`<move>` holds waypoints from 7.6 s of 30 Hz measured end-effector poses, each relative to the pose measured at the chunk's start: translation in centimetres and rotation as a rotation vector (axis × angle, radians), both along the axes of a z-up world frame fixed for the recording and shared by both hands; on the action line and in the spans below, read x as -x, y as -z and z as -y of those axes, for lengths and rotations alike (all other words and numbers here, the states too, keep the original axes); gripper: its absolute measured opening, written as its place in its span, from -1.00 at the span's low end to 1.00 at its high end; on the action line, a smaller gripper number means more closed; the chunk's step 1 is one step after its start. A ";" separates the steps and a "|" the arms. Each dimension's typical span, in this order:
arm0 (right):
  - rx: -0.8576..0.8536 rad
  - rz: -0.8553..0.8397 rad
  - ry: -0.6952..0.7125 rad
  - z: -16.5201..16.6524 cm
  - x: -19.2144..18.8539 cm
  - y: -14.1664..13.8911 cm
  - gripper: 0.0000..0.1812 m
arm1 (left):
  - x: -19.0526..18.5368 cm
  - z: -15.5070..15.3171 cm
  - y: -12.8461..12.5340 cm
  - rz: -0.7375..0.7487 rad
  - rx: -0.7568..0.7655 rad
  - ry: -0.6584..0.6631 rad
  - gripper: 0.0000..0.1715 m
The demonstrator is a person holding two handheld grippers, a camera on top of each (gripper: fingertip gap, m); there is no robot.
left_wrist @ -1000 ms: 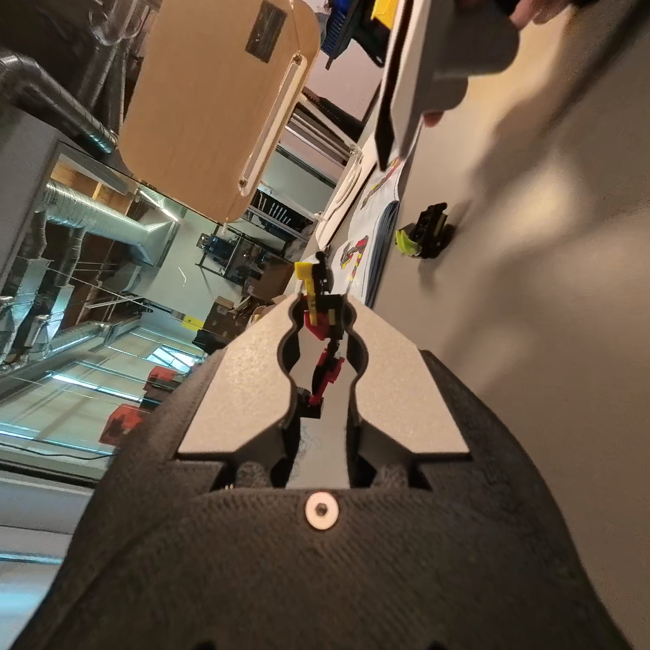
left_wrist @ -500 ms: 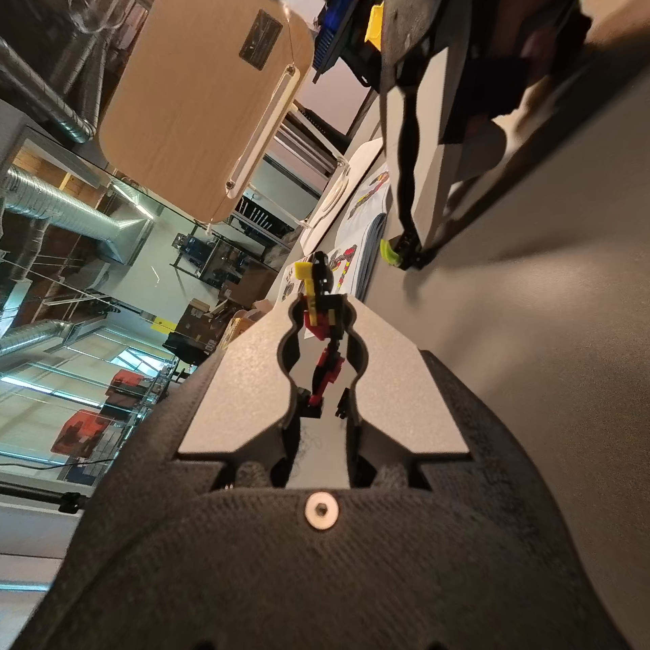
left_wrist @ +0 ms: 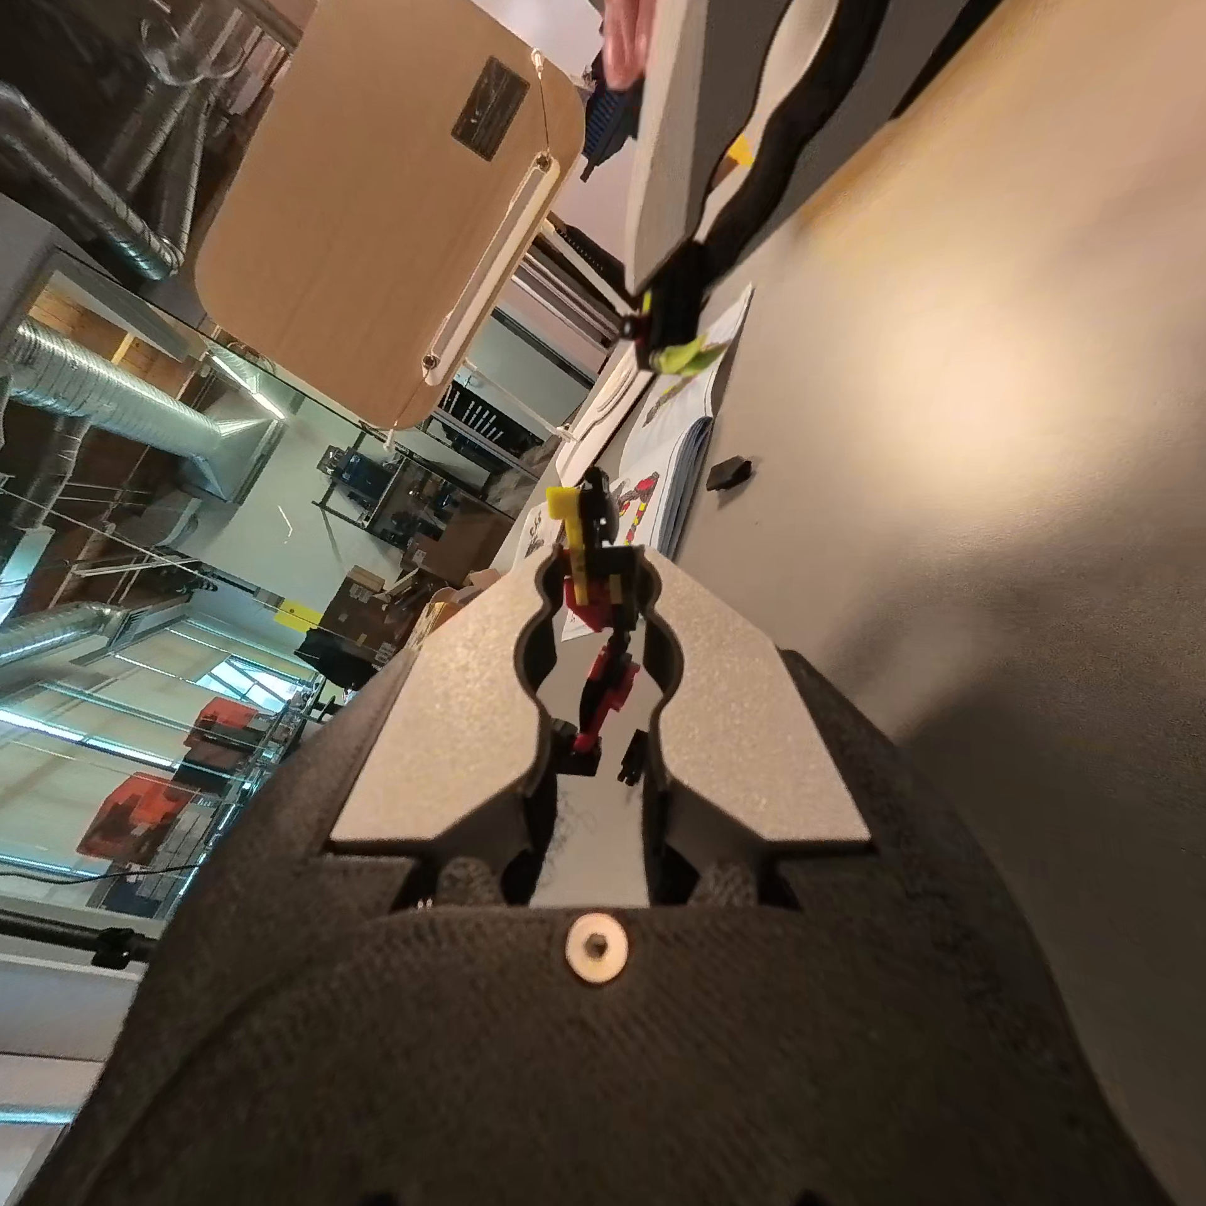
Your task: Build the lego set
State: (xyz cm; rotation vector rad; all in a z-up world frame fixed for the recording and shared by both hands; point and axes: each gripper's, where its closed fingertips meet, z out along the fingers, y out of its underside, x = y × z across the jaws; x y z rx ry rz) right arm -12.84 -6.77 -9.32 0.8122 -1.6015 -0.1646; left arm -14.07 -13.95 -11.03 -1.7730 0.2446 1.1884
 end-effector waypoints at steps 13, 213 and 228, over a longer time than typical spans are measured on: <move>-0.048 -0.278 -0.254 3.3 -3.7 -4.1 -0.83 | -0.5 0.2 -0.9 -0.031 -0.039 0.011 -0.77; 1.776 1.016 -0.225 2.9 1.6 -5.5 -0.81 | 0.3 -4.1 -4.5 0.887 -0.418 0.749 -0.78; 1.468 1.019 -0.064 4.2 0.0 -2.5 -0.92 | -2.1 -4.9 -1.7 0.910 -0.154 0.813 -0.78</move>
